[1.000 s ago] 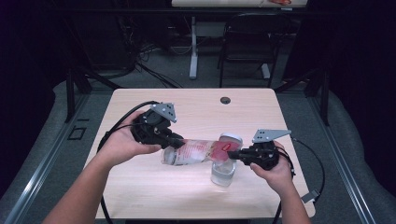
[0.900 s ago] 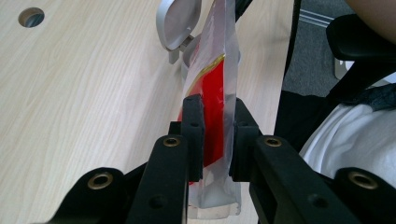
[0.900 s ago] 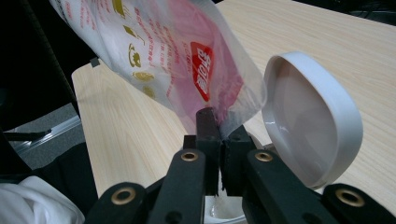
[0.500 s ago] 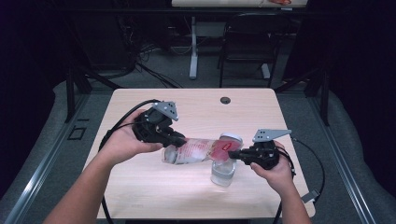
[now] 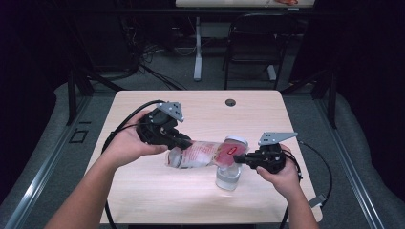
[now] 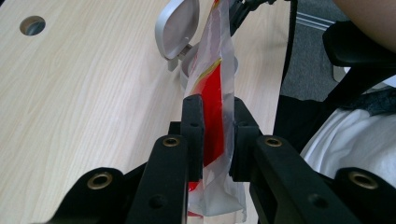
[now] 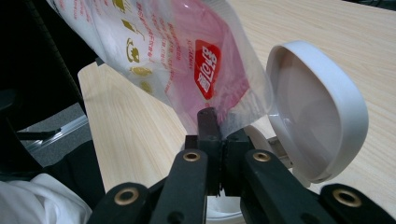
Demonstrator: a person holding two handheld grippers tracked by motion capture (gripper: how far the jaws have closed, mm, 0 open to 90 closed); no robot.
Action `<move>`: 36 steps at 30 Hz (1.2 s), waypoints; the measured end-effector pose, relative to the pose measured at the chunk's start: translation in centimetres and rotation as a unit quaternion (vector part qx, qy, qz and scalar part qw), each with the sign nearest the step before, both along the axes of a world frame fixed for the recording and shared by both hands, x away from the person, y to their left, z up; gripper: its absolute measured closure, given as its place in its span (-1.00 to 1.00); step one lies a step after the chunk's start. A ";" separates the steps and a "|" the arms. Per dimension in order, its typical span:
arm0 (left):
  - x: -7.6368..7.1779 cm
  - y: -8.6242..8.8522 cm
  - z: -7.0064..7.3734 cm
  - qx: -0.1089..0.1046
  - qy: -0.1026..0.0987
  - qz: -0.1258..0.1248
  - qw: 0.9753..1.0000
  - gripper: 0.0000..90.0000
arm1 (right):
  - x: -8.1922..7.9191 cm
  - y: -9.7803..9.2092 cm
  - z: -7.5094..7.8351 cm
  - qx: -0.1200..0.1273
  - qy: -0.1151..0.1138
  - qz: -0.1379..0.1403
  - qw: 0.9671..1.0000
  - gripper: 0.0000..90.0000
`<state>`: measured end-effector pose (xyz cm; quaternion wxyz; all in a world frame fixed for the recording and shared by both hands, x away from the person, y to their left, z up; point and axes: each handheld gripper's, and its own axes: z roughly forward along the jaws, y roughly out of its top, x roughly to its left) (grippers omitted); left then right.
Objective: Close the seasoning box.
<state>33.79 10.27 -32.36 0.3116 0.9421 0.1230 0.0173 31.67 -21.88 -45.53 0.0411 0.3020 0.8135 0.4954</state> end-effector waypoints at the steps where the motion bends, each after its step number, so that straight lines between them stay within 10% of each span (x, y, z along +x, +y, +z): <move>1: 0.0 0.0 0.0 -0.001 0.000 0.000 1.000 0.78 | 0.0 0.0 0.0 0.000 0.000 0.000 1.000 0.99; 36: 0.5 -0.1 0.1 -0.003 -0.001 0.004 1.000 0.77 | 0.0 0.1 0.0 -0.006 -0.006 -0.004 1.000 0.99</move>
